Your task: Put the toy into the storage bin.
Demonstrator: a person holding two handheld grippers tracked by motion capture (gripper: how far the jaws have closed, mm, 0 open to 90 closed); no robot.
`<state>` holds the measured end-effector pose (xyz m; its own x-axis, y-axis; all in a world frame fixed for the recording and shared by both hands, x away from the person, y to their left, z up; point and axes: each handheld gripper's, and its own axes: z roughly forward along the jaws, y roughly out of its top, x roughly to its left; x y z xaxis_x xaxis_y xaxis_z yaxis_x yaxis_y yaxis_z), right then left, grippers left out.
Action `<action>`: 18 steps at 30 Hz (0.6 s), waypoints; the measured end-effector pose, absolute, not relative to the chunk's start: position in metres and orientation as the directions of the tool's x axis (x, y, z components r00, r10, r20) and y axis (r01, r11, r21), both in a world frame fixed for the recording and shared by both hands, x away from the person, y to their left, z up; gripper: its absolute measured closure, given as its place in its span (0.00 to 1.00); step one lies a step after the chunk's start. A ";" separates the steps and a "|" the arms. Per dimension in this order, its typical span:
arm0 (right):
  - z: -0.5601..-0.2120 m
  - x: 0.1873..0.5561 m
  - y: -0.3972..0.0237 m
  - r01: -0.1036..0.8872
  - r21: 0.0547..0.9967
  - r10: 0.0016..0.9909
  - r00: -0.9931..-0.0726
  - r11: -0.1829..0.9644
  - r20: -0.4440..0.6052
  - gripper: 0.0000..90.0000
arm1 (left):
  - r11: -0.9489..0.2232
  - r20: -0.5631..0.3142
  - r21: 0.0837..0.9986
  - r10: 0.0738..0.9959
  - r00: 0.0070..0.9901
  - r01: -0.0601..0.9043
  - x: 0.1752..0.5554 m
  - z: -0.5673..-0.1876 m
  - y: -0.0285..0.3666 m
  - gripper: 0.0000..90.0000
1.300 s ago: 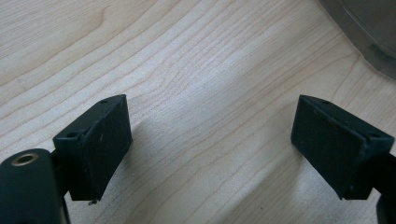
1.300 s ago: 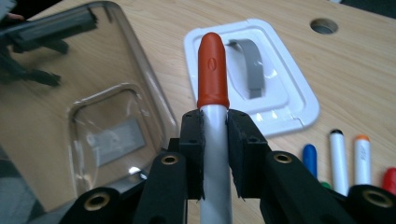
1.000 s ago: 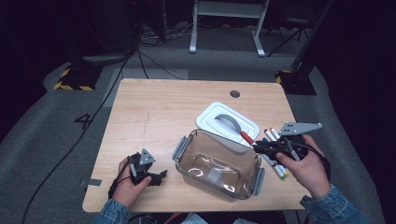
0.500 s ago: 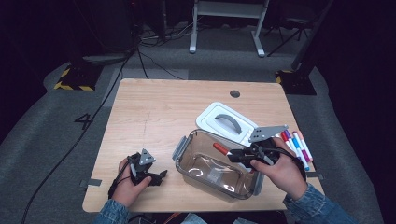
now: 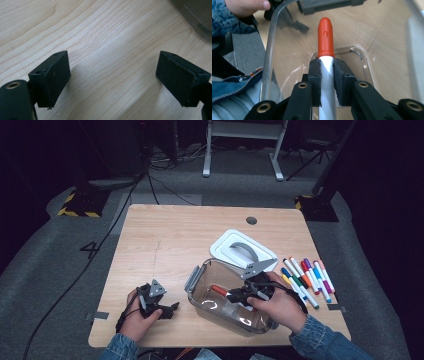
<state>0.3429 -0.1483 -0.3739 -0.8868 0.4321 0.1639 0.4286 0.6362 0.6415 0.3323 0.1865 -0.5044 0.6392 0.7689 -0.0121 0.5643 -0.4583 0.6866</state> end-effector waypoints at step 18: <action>-0.390 0.352 -0.115 0.438 0.538 0.417 -0.893 0.720 0.168 0.85 | -0.460 -0.012 0.687 0.767 0.642 0.563 0.333 -0.504 0.186 0.14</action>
